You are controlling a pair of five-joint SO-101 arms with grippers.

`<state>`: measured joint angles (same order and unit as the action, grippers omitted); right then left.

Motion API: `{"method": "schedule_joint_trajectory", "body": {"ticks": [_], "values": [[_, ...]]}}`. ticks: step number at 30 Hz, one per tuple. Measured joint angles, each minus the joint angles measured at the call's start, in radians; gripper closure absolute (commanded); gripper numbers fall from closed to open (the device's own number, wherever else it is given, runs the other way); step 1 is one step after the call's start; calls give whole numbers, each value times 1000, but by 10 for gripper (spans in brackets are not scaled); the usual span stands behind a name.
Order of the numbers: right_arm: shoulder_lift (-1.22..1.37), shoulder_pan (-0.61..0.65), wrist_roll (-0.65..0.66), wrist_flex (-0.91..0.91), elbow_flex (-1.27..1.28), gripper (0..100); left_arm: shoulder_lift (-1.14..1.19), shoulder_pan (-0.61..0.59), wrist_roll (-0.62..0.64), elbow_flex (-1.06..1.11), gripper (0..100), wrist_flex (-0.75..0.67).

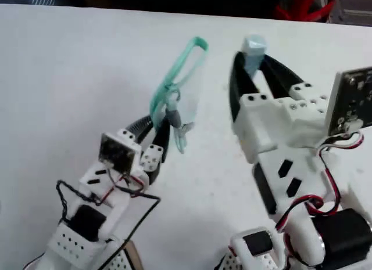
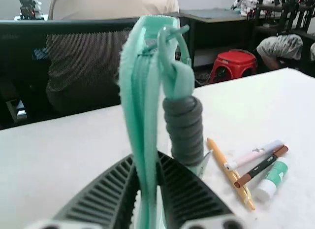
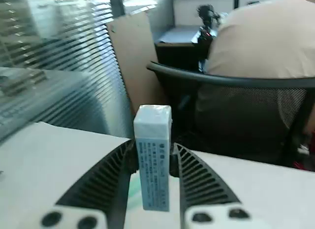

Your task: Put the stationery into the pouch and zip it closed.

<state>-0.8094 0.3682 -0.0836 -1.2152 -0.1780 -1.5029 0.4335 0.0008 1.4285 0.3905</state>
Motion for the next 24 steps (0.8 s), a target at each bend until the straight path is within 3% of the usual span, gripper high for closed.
{"method": "schedule_joint_trajectory", "body": {"ticks": [6, 10, 24], "values": [[153, 49, -2, 262, 143, 981, 44, 0, 0, 0, 969, -5], [279, 43, -2, 345, 152, 981, 44, 0, 0, 0, 969, -5], [407, 46, -2, 298, 189, 981, 44, 0, 0, 0, 969, -5]]}}
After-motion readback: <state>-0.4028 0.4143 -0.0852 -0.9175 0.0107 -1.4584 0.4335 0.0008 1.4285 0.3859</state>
